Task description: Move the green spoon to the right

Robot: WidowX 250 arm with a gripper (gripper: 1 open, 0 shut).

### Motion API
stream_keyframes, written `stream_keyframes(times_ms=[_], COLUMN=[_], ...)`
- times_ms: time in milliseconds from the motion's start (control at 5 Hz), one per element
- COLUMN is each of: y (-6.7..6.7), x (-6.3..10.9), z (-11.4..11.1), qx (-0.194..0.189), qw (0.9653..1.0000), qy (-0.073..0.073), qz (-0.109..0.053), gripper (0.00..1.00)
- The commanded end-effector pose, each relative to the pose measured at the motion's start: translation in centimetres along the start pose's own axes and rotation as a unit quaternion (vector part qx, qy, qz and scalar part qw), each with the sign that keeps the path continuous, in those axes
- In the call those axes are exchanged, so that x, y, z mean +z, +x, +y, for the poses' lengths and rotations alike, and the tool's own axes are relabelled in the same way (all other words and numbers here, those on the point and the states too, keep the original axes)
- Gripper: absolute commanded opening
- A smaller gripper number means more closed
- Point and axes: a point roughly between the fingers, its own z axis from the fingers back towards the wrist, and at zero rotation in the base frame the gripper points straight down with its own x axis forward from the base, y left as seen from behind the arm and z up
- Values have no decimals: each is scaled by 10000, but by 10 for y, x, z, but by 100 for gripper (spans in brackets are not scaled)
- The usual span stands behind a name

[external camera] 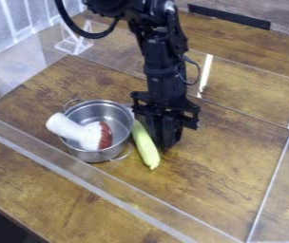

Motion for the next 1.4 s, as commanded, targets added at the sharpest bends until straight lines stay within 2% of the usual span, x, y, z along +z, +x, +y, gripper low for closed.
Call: stream_keyframes(times_ms=[0, 200, 400, 600, 800, 1000, 1200], y=[3, 10, 17, 13, 8, 1, -6], x=[38, 36, 32, 27, 25, 30, 23], z=[5, 6, 5, 2, 0, -6, -16], qx=[-69, -248, -400, -536, -678, -824, -1152], qw=[9989, 9988, 9985, 9981, 9974, 9963, 9930], qy=[-7, -32, -79, -92, -104, -162, -224], qz=[-463, -410, -375, -281, -209, -183, -143], gripper=[0, 100, 100, 0, 0, 100, 0])
